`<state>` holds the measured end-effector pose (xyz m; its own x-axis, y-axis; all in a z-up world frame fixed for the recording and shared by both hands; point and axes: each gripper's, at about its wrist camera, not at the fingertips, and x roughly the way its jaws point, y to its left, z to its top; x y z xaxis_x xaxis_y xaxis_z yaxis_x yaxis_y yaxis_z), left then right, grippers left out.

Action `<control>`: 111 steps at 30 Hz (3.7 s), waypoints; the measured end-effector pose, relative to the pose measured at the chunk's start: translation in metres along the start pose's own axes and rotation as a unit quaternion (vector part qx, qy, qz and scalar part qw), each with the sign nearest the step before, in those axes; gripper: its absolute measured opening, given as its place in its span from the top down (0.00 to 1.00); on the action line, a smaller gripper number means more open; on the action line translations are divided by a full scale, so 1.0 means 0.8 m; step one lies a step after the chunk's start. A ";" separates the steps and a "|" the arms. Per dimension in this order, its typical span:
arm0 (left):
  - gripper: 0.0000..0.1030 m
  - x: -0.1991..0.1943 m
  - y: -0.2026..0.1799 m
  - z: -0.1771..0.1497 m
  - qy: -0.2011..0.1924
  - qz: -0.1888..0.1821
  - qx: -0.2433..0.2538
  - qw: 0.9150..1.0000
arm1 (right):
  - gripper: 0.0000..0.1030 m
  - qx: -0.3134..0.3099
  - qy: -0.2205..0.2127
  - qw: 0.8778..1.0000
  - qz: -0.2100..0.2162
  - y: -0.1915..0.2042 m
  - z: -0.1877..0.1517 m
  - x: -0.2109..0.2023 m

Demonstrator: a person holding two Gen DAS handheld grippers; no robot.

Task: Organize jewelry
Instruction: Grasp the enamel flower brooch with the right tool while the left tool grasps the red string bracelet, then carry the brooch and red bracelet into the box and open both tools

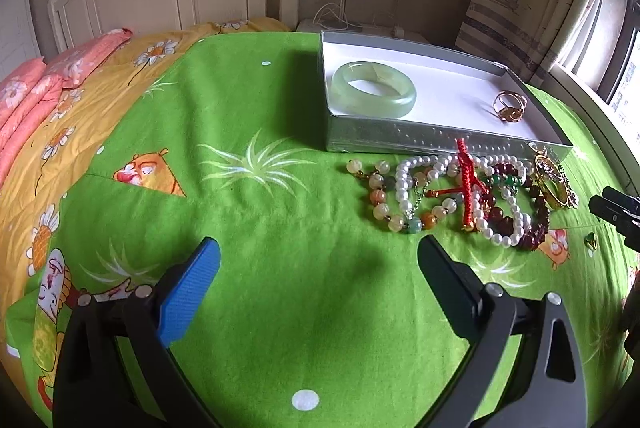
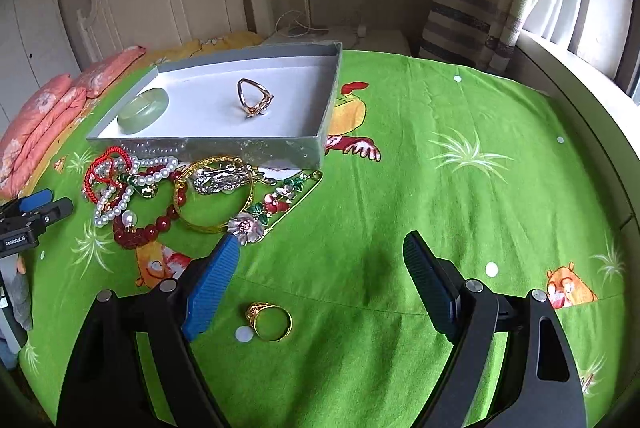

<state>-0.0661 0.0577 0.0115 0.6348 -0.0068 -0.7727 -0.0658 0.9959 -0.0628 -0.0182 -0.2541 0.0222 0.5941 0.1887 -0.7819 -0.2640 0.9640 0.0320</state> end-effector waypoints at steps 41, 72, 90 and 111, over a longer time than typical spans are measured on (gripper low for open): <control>0.04 -0.003 0.003 0.003 -0.005 -0.035 -0.017 0.999 | 0.77 0.048 0.002 0.999 -0.005 -0.031 -0.020 -0.009; 0.95 -0.055 -0.067 0.015 -0.068 -0.107 0.049 0.991 | 0.77 0.055 -0.044 0.997 0.042 -0.034 -0.029 -0.034; 0.95 -0.062 -0.058 -0.003 -0.069 -0.109 0.047 0.990 | 0.77 0.047 -0.077 0.994 0.059 -0.018 -0.029 -0.082; 0.95 -0.059 -0.084 0.036 -0.086 -0.108 0.085 0.987 | 0.77 -0.006 -0.114 0.992 0.059 0.014 0.030 -0.091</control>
<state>-0.0696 -0.0061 0.0703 0.7423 -0.2203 -0.6328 0.2070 0.9736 -0.0961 -0.0460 -0.2524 0.0949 0.7144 0.3394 -0.6119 -0.3508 0.9304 0.1066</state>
